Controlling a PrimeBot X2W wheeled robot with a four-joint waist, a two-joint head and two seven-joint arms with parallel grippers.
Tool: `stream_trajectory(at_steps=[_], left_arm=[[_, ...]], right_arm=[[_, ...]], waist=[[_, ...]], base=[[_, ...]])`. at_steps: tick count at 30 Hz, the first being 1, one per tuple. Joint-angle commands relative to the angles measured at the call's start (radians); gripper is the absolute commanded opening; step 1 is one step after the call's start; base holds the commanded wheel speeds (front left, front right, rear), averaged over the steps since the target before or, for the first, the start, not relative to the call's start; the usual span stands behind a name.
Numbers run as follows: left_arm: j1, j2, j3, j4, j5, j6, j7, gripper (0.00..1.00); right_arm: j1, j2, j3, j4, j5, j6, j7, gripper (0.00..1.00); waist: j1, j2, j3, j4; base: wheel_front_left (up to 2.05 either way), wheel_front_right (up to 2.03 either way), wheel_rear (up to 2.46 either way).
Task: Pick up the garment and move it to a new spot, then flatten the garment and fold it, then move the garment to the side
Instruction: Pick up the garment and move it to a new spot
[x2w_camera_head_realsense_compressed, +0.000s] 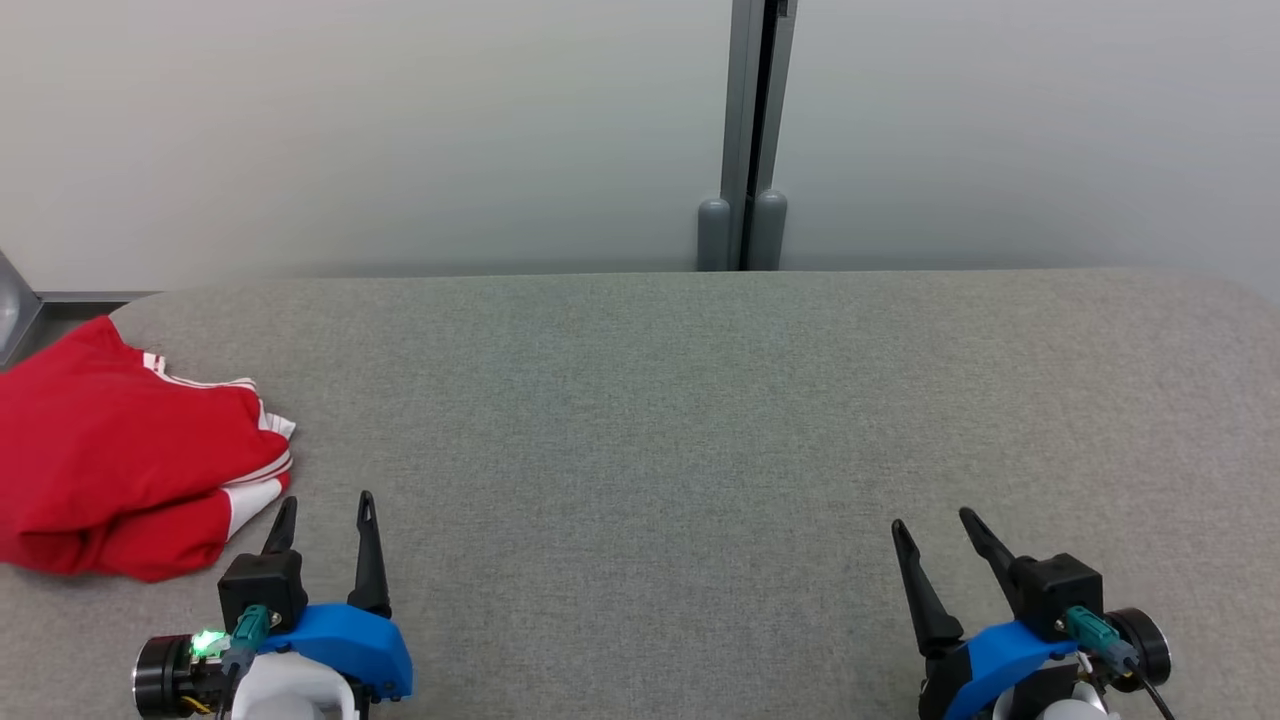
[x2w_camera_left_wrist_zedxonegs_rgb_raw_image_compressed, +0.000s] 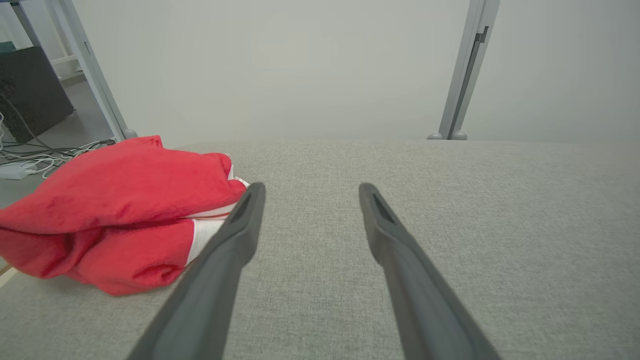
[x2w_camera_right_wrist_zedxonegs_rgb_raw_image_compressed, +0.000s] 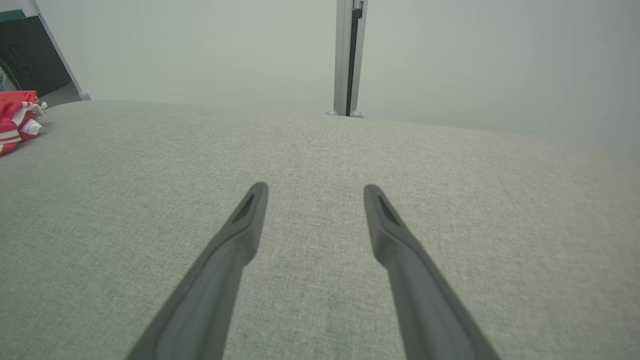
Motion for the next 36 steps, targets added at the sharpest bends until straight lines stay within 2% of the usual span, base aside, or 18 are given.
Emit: stream_trajectory(at_steps=[1,8,26,36], left_arm=[[-0.017,0.003,0.005,-0.001,-0.003,0.000,-0.005,1.00],[-0.020,0.013,0.016,-0.019,-0.004,0.009,-0.004,1.00],[0.046,0.043,0.089,-0.091,-0.015,0.055,-0.004,1.00],[0.068,0.045,0.112,-0.122,-0.013,0.061,-0.004,1.00]], right_arm=[[-0.007,-0.007,-0.002,-0.002,-0.003,0.000,-0.006,1.00],[-0.002,-0.006,-0.003,-0.012,0.001,0.000,-0.006,1.00],[0.020,-0.007,-0.005,-0.028,0.020,0.000,-0.006,1.00],[0.021,-0.007,-0.002,-0.032,0.019,0.000,-0.005,1.00]], waist=[[0.0000,0.0000,0.001,0.008],[0.0000,0.0000,0.003,0.080],[0.0000,0.0000,-0.009,0.349],[0.0000,0.0000,-0.008,0.441]], base=[[0.00,0.00,0.00],[0.00,0.00,0.00],[0.00,0.00,0.00],[0.00,0.00,0.00]])
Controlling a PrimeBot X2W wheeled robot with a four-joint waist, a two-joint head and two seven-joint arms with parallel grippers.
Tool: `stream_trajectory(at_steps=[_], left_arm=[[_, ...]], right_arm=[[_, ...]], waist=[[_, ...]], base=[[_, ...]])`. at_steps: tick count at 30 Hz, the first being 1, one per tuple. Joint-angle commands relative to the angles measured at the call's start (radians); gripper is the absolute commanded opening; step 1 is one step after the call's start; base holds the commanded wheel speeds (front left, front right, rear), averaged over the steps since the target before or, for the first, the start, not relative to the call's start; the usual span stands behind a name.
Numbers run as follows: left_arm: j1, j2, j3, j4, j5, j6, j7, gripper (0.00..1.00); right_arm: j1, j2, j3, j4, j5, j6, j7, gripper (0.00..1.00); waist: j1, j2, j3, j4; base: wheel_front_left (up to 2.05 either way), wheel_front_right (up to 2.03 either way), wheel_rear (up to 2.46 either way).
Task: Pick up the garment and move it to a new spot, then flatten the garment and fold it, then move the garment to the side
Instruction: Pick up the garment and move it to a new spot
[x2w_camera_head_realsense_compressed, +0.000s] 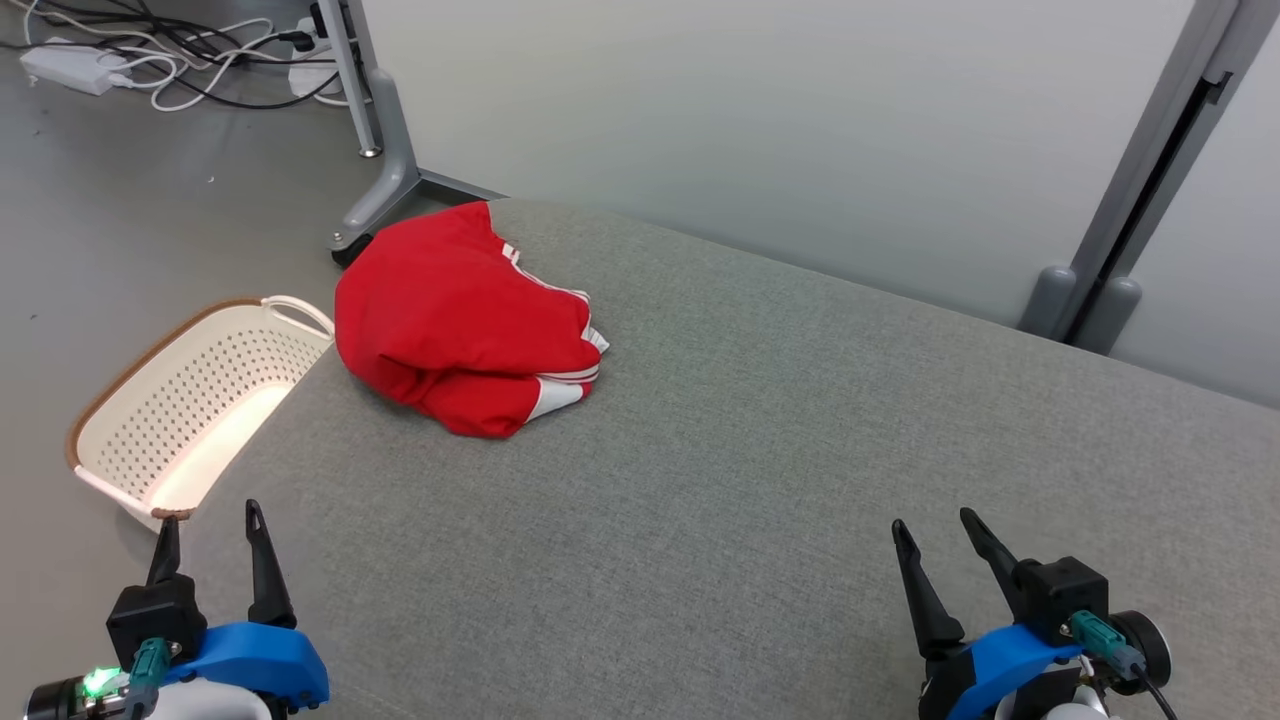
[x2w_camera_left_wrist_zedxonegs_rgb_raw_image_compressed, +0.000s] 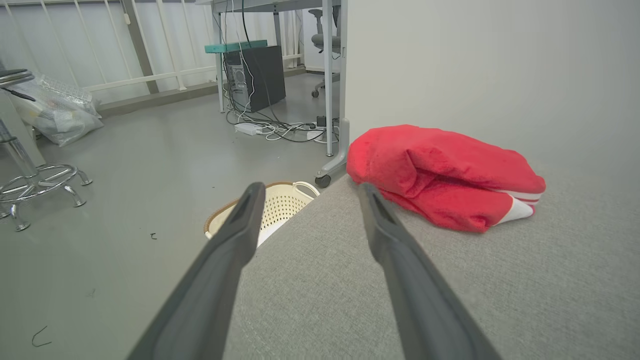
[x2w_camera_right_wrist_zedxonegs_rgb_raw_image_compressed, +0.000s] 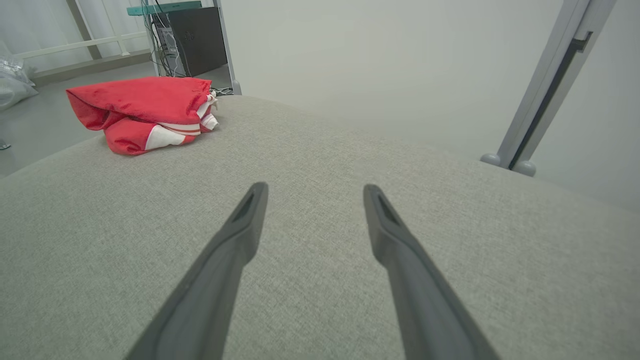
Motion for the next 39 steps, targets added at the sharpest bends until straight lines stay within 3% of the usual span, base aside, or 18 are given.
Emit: stream_trajectory(at_steps=[1,10,20,31,39], left_arm=[[0.003,0.000,0.005,-0.006,0.001,0.002,-0.003,1.00],[0.009,-0.004,0.016,-0.018,-0.002,0.006,-0.003,1.00],[-0.109,0.014,0.064,-0.034,-0.032,-0.009,-0.003,1.00],[-0.391,0.109,0.138,-0.017,-0.053,-0.027,-0.003,1.00],[-0.602,0.217,0.166,0.164,-0.062,-0.055,-0.002,1.00]], right_arm=[[0.006,-0.006,-0.001,-0.004,0.000,0.000,-0.005,1.00],[0.007,-0.006,0.008,-0.007,-0.010,0.000,-0.005,1.00],[-0.044,-0.006,-0.019,-0.054,-0.078,0.000,-0.005,1.00],[-0.138,-0.006,-0.046,-0.167,-0.193,0.000,-0.005,1.00],[-0.203,-0.010,-0.055,-0.264,-0.246,0.000,-0.005,1.00]], waist=[[0.0001,0.0000,0.007,0.015],[0.0001,0.0000,0.013,0.015],[0.0001,0.0000,0.097,-0.085],[0.0001,0.0000,0.288,-0.238],[0.0001,0.0000,0.429,-0.328]], base=[[0.00,0.00,0.00],[0.00,0.00,0.00],[0.00,0.00,0.00],[0.00,0.00,0.00],[0.00,0.00,0.00]])
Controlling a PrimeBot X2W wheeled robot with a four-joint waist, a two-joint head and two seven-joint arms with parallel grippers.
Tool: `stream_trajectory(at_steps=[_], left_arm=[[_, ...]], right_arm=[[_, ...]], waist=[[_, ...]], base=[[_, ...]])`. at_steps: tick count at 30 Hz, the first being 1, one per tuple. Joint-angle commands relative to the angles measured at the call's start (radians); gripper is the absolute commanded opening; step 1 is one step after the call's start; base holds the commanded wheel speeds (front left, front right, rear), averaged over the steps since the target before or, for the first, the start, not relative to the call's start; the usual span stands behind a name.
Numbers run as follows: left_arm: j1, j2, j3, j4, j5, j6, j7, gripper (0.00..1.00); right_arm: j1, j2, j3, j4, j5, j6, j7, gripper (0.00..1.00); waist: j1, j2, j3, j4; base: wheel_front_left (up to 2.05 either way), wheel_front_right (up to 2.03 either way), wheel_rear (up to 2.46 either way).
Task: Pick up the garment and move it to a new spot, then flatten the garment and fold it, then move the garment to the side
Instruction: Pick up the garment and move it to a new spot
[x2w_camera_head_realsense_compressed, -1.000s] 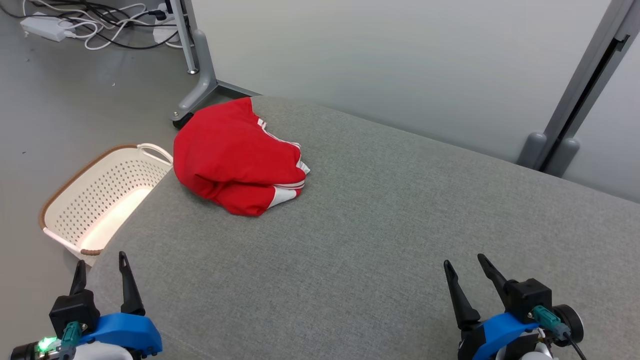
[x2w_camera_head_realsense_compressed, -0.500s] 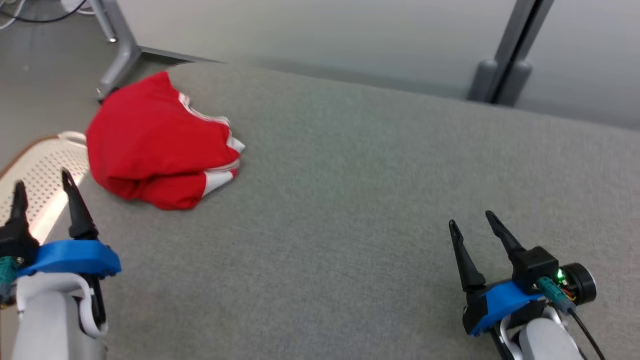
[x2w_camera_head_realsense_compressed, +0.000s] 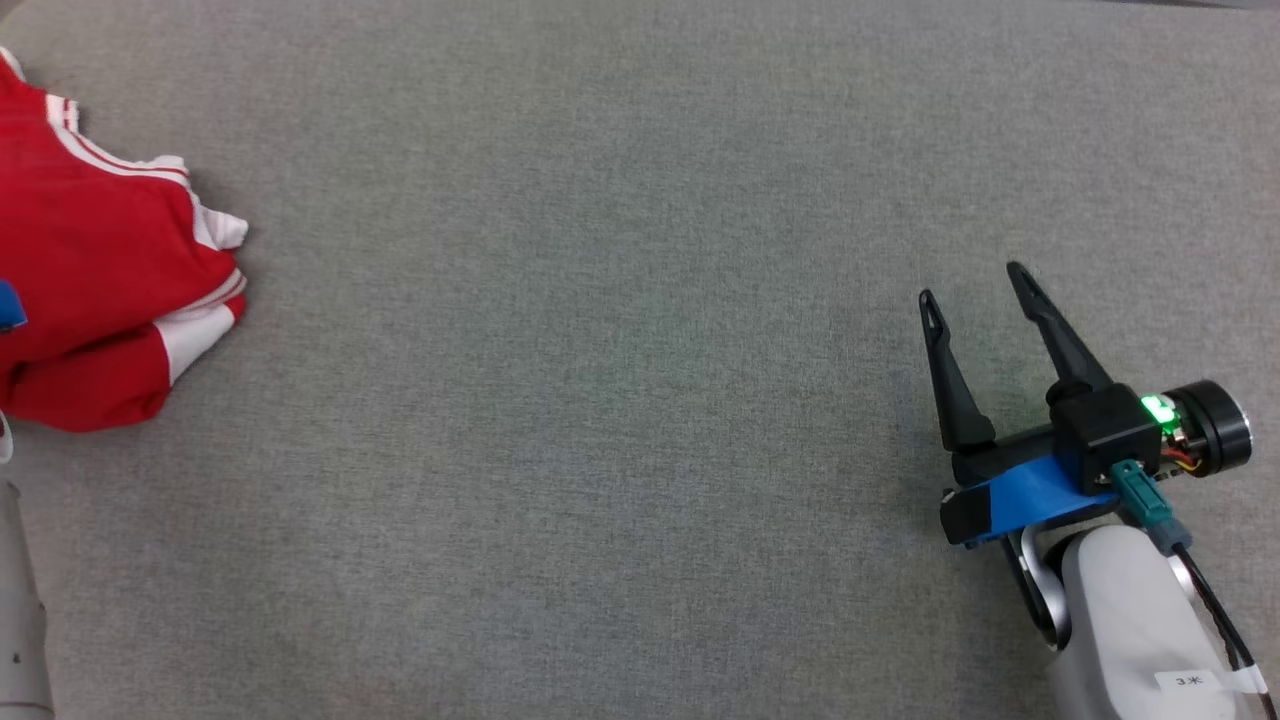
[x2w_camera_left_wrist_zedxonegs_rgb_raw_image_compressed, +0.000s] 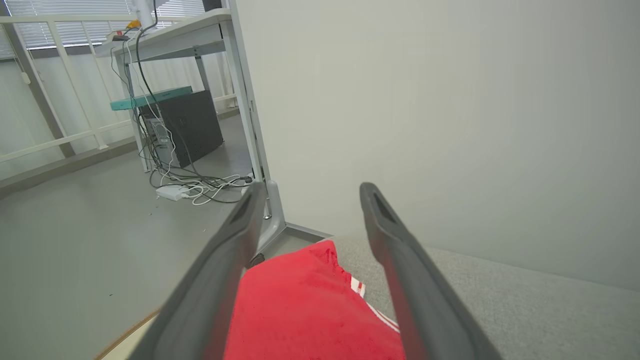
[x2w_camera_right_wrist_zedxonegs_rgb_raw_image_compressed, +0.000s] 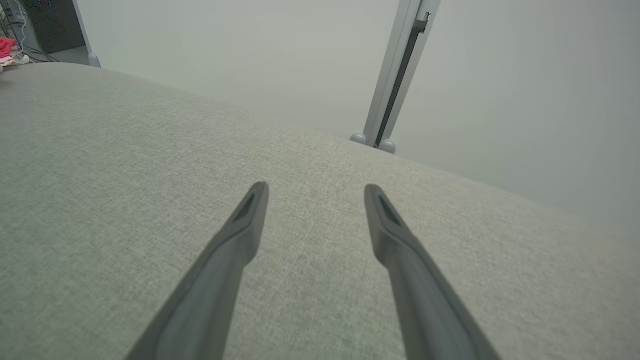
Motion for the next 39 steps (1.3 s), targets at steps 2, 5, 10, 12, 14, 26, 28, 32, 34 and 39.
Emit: stream_trajectory(at_steps=[2,5,10,12,14,26,28,32,34,39], left_arm=[[-0.050,0.027,-0.003,0.099,-0.001,-0.012,0.003,1.00],[-0.110,0.054,-0.024,0.222,-0.002,-0.034,0.043,1.00],[-0.175,0.074,-0.041,0.396,-0.020,-0.064,0.130,1.00],[-0.183,0.075,-0.049,0.459,-0.024,-0.069,0.169,1.00],[-0.196,0.071,-0.056,0.505,-0.031,-0.074,0.194,1.00],[-0.234,0.069,-0.113,0.554,-0.043,-0.098,0.065,0.00],[-0.255,0.081,-0.132,0.520,-0.030,-0.099,0.028,0.00],[-0.293,0.081,-0.163,0.400,-0.004,-0.098,-0.001,0.00],[-0.310,0.071,-0.175,0.293,0.008,-0.098,-0.002,0.00],[-0.323,0.034,-0.228,0.045,0.043,-0.096,-0.002,0.00]], right_arm=[[-0.025,-0.008,0.004,-0.026,-0.007,0.000,-0.004,1.00],[-0.029,-0.017,0.007,-0.052,-0.010,0.000,-0.004,1.00],[-0.031,-0.028,0.009,-0.078,-0.011,0.000,-0.004,1.00],[-0.030,-0.034,0.007,-0.085,-0.010,0.000,-0.004,1.00],[-0.023,-0.033,0.007,-0.087,-0.011,0.000,-0.004,1.00],[-0.010,-0.022,0.038,-0.049,0.010,0.000,-0.004,1.00],[-0.001,-0.017,0.041,-0.043,0.020,0.000,-0.004,1.00],[0.020,-0.009,0.049,-0.033,0.039,0.000,-0.004,1.00],[0.030,-0.005,0.047,-0.025,0.055,0.000,-0.004,1.00],[0.037,0.000,0.047,-0.017,0.087,0.000,-0.004,1.00]], waist=[[-0.0003,-0.0003,0.030,-0.012],[-0.0003,-0.0003,0.061,-0.022],[-0.0003,-0.0003,0.091,-0.031],[-0.0003,-0.0003,0.093,-0.031],[-0.0003,-0.0003,0.090,-0.026],[-0.0003,-0.0003,0.026,-0.012],[-0.0003,-0.0003,0.004,-0.015],[-0.0003,-0.0003,-0.050,-0.028],[-0.0003,-0.0003,-0.077,-0.039],[-0.0003,-0.0003,-0.128,-0.090]], base=[[0.00,0.00,0.00],[0.00,0.00,0.00],[0.00,0.00,0.00],[0.00,0.00,0.00],[0.00,0.00,0.00],[0.00,0.00,0.00],[0.00,0.00,0.00],[0.00,0.00,0.00],[0.00,0.00,0.00],[0.00,0.00,0.00]])
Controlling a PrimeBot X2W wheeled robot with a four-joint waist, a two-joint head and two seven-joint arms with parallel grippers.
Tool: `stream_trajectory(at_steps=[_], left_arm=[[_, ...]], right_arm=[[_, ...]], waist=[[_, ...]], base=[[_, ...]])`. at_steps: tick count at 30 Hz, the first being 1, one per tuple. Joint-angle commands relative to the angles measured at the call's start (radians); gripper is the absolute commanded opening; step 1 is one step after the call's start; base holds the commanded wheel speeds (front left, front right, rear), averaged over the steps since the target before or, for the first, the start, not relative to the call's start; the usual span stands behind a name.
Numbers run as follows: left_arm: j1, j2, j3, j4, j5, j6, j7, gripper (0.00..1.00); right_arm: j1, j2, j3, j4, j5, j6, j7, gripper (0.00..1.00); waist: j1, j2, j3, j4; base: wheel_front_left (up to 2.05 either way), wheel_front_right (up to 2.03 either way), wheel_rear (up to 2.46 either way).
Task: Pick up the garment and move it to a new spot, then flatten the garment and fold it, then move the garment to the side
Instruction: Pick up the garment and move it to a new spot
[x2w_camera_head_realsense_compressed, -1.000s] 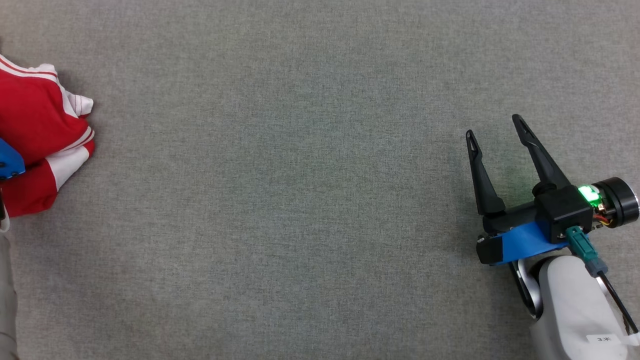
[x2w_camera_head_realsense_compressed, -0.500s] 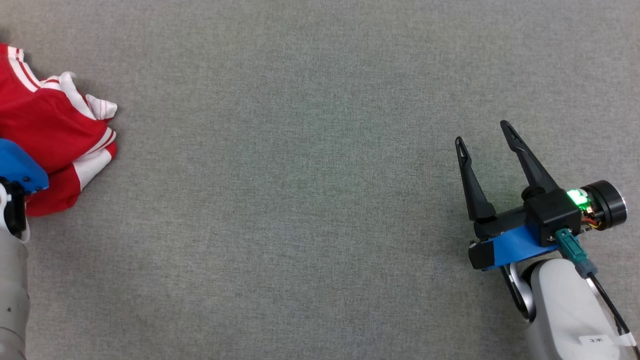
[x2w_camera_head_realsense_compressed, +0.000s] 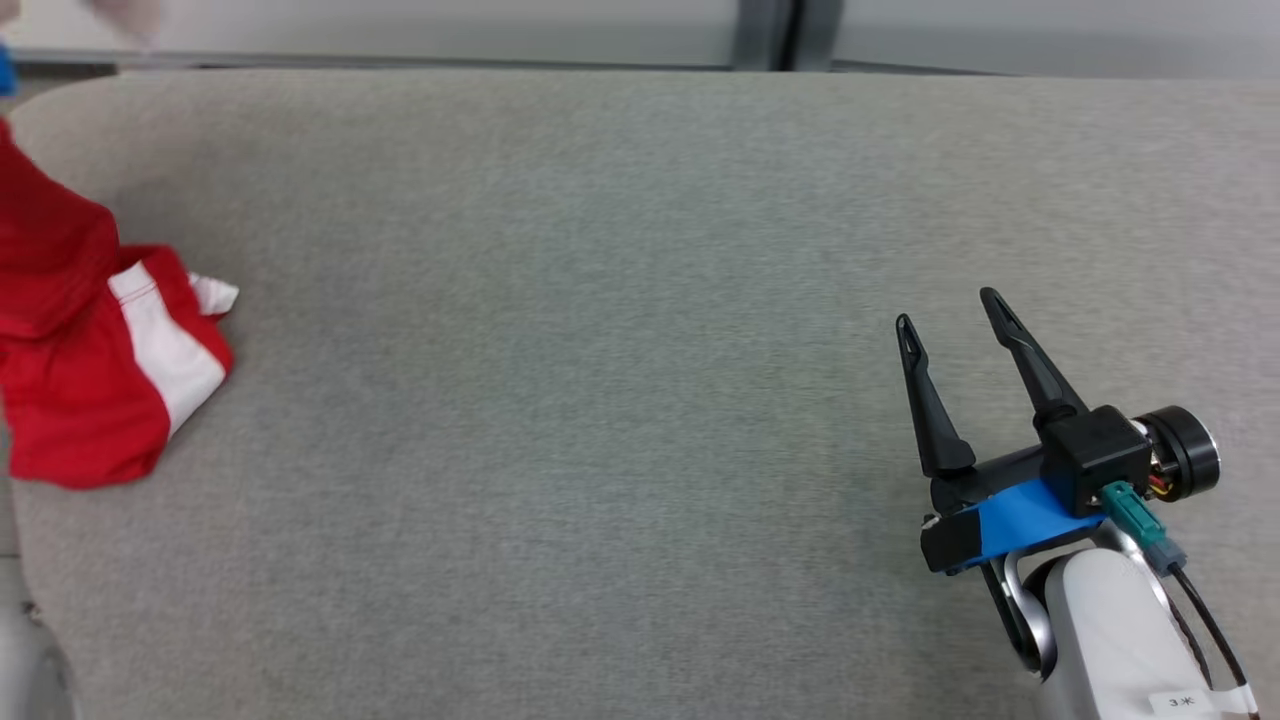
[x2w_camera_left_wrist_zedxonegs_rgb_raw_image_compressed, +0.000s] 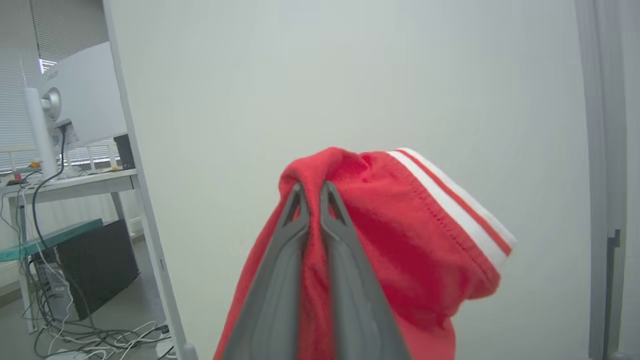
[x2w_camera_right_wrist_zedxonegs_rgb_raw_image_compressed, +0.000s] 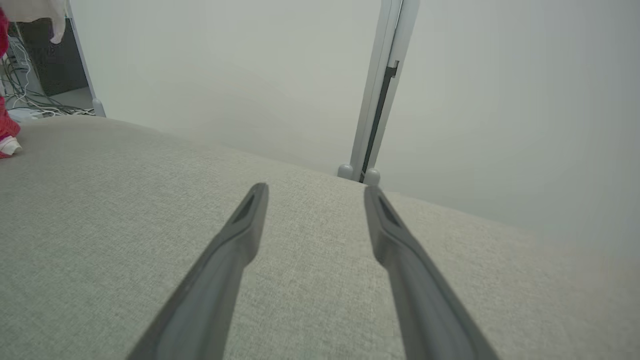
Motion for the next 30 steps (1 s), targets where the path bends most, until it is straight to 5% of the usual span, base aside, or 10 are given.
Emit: stream_trajectory(at_steps=[1,15,30], left_arm=[[-0.014,-0.020,-0.027,-0.053,0.014,-0.005,-0.004,0.00],[0.009,-0.197,-0.315,-0.334,-0.056,-0.006,0.083,0.00],[0.410,-0.292,-0.471,-0.219,-0.170,0.006,0.037,0.00]], right_arm=[[0.011,0.002,0.004,0.003,0.017,0.000,-0.004,1.00],[0.047,0.001,0.006,-0.011,0.150,0.000,-0.004,1.00],[0.046,0.001,-0.015,-0.037,0.165,0.000,-0.004,1.00]], waist=[[0.0002,0.0001,-0.038,-0.049],[0.0002,0.0001,-0.074,-0.256],[0.0002,0.0001,-0.061,-0.299]], base=[[0.00,0.00,0.00],[0.00,0.00,0.00],[0.00,0.00,0.00]])
